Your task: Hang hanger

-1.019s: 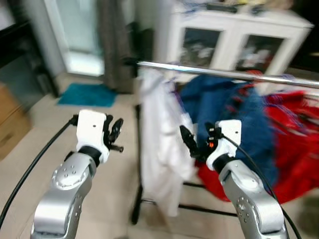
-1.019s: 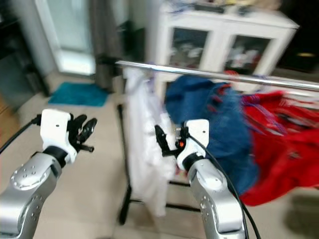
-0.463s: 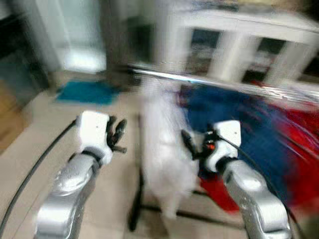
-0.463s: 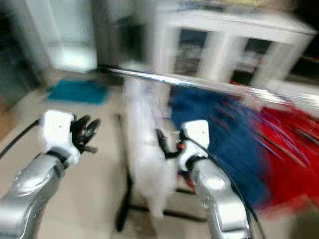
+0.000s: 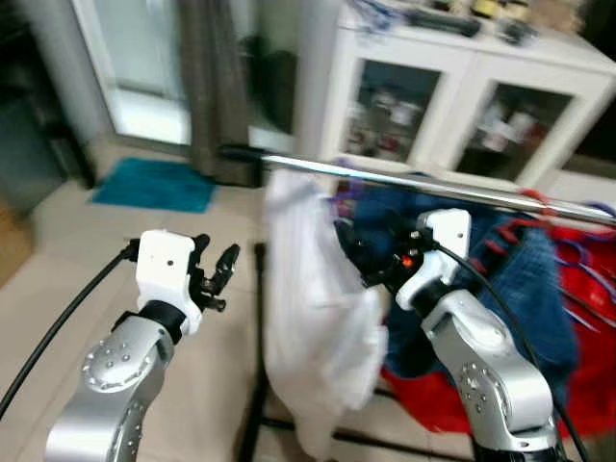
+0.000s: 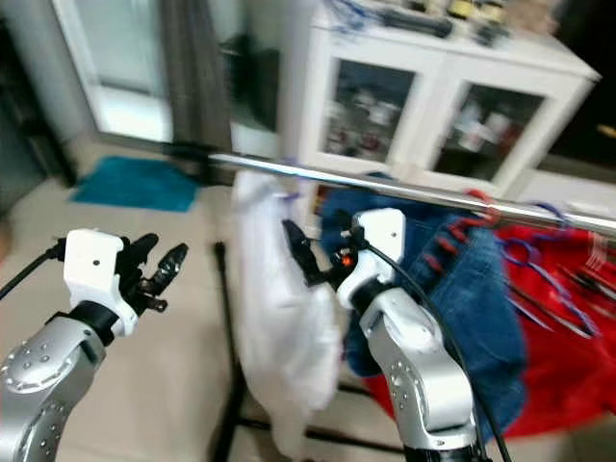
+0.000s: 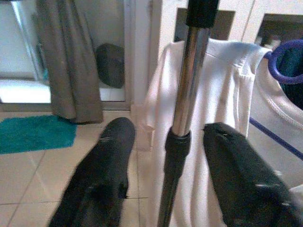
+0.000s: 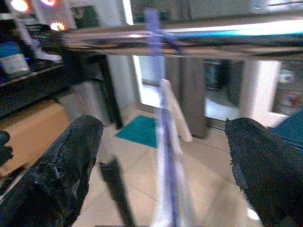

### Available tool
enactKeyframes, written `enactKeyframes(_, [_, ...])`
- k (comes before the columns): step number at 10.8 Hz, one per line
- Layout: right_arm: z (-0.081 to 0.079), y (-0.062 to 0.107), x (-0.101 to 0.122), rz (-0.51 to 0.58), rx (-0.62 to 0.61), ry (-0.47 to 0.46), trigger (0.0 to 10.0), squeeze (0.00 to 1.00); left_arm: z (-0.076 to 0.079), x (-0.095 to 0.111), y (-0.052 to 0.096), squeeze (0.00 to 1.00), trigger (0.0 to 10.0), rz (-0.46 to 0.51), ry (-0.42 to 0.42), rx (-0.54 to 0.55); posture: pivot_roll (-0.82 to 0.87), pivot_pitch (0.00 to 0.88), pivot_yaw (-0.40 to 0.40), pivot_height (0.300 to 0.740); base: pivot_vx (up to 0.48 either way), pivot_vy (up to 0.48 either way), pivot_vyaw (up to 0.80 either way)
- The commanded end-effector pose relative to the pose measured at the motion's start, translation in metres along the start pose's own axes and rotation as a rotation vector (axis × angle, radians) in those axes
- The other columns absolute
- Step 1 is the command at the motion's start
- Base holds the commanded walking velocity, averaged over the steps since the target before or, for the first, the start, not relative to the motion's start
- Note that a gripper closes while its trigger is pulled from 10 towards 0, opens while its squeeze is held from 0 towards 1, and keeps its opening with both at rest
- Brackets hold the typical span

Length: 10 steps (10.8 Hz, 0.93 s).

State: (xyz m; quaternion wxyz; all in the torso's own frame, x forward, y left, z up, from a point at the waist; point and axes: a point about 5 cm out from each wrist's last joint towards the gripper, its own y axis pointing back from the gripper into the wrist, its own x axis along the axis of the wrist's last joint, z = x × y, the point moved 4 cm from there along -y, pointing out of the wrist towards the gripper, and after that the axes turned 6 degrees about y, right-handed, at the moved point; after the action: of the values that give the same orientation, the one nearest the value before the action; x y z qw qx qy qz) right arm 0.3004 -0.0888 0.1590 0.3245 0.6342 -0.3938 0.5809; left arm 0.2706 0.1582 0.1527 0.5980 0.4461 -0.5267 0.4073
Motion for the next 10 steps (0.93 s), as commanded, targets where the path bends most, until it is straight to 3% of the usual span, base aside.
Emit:
enactKeyframes(1, [0.003,-0.001,0.001,-0.008,0.003,0.012,10.0,1.0,0.011,0.002,-0.001,1.0,10.0,-0.002,-0.003,-0.068,0.17,0.042,-0.064,0.74,0.0,0.0,0.0])
enactKeyframes(3, [0.002,-0.008,0.002,-0.027,0.013,0.029,10.0,1.0,0.019,-0.002,0.001,1.0,10.0,-0.036,-0.008,-0.137,0.16,0.04,-0.069,0.74,0.0,0.0,0.0])
enactKeyframes(5, [0.0,-0.037,-0.012,-0.162,-0.01,0.106,10.0,1.0,0.014,-0.006,0.002,1.0,10.0,-0.083,-0.058,-0.177,0.17,0.035,-0.066,0.74,0.0,0.0,0.0])
enactKeyframes(6, [0.002,-0.044,-0.013,-0.188,-0.035,0.115,10.0,1.0,0.018,-0.007,0.005,0.75,10.0,-0.101,-0.044,-0.228,0.17,0.033,-0.069,0.74,0.0,0.0,0.0])
enactKeyframes(7, [0.006,-0.052,-0.008,-0.191,-0.046,0.104,10.0,0.0,0.028,-0.005,0.013,0.0,10.0,-0.112,-0.041,-0.34,0.18,0.026,-0.074,0.74,0.0,0.0,0.0])
enactKeyframes(10, [0.022,-0.058,-0.001,-0.239,-0.099,0.101,10.0,0.0,0.036,-0.01,0.018,0.0,10.0,-0.138,-0.041,-0.403,0.17,0.013,-0.078,0.74,0.0,0.0,0.0])
